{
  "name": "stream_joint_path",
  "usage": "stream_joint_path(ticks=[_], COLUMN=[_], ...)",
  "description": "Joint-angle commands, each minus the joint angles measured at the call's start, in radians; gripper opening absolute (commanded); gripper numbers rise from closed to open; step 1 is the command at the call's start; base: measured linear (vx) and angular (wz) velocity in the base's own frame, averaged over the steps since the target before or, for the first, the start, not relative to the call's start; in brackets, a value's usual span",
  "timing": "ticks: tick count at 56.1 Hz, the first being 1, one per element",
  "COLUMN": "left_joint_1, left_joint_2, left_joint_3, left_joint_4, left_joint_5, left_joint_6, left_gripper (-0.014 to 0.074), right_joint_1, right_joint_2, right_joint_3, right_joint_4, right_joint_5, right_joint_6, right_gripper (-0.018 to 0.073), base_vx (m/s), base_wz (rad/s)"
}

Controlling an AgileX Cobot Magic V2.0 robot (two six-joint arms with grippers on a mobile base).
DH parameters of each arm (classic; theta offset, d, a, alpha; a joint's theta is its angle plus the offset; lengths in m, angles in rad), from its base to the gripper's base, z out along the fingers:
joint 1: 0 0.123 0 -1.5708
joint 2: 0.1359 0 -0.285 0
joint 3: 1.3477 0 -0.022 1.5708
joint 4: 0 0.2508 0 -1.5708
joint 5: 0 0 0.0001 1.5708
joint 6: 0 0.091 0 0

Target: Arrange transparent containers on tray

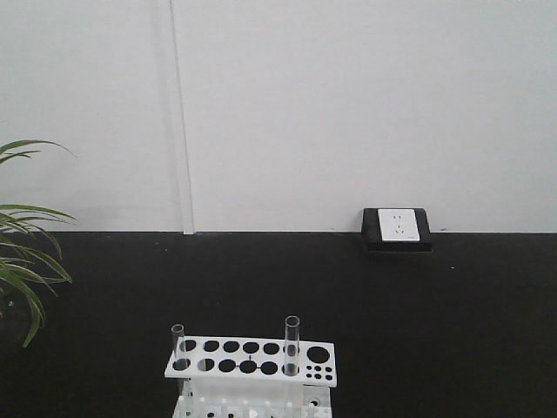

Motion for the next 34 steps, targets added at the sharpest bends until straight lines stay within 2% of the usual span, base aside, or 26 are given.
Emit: stream_joint_path(ticks=[1,34], left_joint_1=[-0.001,-0.001], left_joint_2=[-0.024,-0.024], left_joint_3=[0.032,0.032], left_joint_4=[-0.005,-0.005], left_joint_5=[-0.083,-0.083], left_joint_6=[-0.001,-0.001], left_gripper=[-0.0006,-0.0006], right_joint_1=[-0.003,-0.003], right_joint_2=[-0.005,-0.005], right_joint_3=[0.008,0.008], right_joint_4=[-0.006,-0.006], right_joint_5=[-0.082,-0.082], right_joint_6=[-0.002,-0.002], right_gripper=[-0.0011,-0.0011], base_vx=[0.0,0.0], base_wz=[0.0,0.0])
